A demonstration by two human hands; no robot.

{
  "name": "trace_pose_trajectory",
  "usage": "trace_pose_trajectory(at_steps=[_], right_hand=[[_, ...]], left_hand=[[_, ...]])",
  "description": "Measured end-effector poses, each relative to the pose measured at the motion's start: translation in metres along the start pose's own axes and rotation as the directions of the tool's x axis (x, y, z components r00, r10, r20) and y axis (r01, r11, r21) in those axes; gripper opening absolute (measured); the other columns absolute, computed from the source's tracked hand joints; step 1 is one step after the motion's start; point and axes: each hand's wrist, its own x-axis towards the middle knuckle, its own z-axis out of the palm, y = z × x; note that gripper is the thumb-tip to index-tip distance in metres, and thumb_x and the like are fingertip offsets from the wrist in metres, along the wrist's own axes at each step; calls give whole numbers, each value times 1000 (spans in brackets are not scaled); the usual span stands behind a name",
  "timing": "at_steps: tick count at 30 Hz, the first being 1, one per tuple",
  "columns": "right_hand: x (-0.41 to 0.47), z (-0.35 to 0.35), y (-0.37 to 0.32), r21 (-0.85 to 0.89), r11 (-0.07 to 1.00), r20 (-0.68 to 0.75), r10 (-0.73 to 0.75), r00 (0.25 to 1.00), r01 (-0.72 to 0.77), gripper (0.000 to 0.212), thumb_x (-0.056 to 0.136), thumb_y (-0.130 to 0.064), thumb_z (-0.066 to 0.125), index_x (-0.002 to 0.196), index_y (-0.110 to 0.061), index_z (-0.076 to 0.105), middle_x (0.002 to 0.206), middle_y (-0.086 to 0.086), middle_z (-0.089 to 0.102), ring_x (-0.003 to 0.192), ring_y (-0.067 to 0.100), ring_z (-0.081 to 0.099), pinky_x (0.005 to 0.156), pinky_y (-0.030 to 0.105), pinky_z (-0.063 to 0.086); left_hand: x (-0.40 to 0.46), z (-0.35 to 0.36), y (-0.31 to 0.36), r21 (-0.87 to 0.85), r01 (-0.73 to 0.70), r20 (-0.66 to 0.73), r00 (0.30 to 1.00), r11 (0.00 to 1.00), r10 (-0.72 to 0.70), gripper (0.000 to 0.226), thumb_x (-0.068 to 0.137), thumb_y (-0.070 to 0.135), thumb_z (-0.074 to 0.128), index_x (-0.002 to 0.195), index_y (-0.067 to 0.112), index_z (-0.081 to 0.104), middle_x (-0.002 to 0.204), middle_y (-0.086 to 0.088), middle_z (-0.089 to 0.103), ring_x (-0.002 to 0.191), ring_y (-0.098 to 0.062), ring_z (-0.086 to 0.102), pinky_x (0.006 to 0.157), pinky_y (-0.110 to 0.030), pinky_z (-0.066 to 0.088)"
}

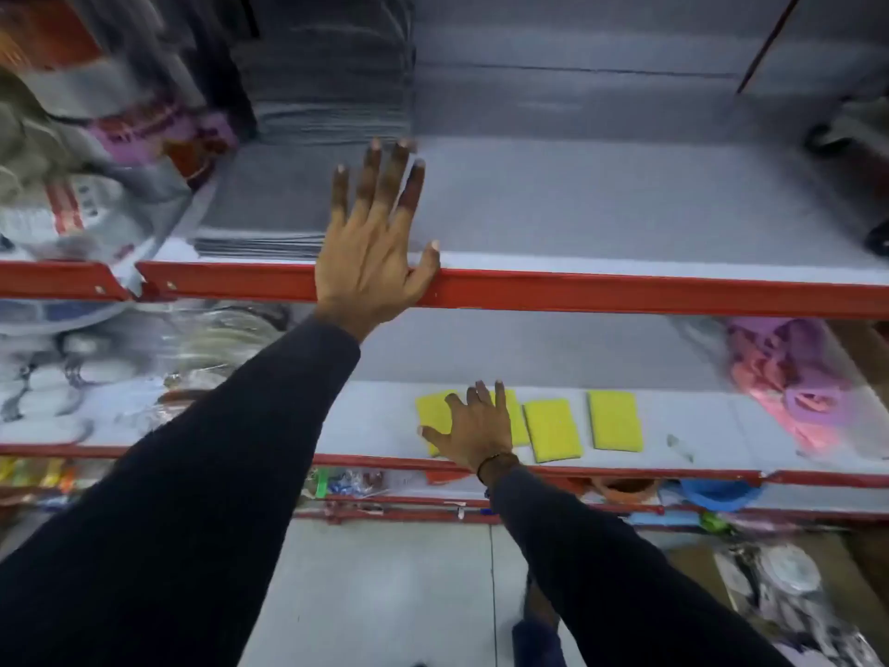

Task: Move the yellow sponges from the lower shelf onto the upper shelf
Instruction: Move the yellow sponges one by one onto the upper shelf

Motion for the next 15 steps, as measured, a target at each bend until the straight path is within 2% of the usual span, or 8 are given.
trace_pose_trajectory(at_steps=[2,4,6,9,12,15], right_hand=[[8,6,-6,-26,1000,9,-2,1000,2,87,84,-77,42,146,-16,42,144,20,56,144,36,39,123,59,16],[11,11,-12,-26,1000,4,-4,1000,4,83,83,-64,59,145,-14,38,138,19,59,133,37,46,111,55,29],[10,9,-17,3,1000,-29,5,1000,-5,80,78,-54,65,141,-13,39,132,18,59,122,37,50,100,51,37],[-3,-8,-14,96,995,-198,-6,980,25,73,68,-50,64,129,-12,49,120,15,62,106,38,56,86,47,47],[-28,-38,-5,205,964,-402,-71,913,166,64,64,-46,66,116,-12,55,113,11,64,96,35,59,78,45,53],[-61,-85,5,294,904,-636,-57,770,310,60,62,-38,74,112,-10,58,114,10,65,97,32,58,84,43,55]], left_hand=[[2,-2,2,-6,15,6,1000,1000,-15,87,95,52,34,168,11,8,177,-15,3,163,-39,0,129,-64,7],[4,0,3,19,-2,2,1000,1000,1,87,95,53,33,168,12,7,177,-16,3,163,-40,0,129,-64,7],[4,1,3,14,3,19,1000,1000,-3,88,95,54,34,168,14,7,177,-16,2,163,-40,0,129,-64,7],[6,0,1,8,18,38,999,1000,-19,90,94,59,32,168,17,2,177,-15,-2,163,-39,-4,129,-65,5],[7,-4,3,2,28,88,996,1000,-28,93,93,64,27,168,17,-4,177,-14,-9,163,-38,-9,128,-65,2],[8,-8,5,-31,82,114,990,996,-78,92,95,65,18,167,13,-7,176,-14,-15,162,-36,-13,129,-64,-2]])
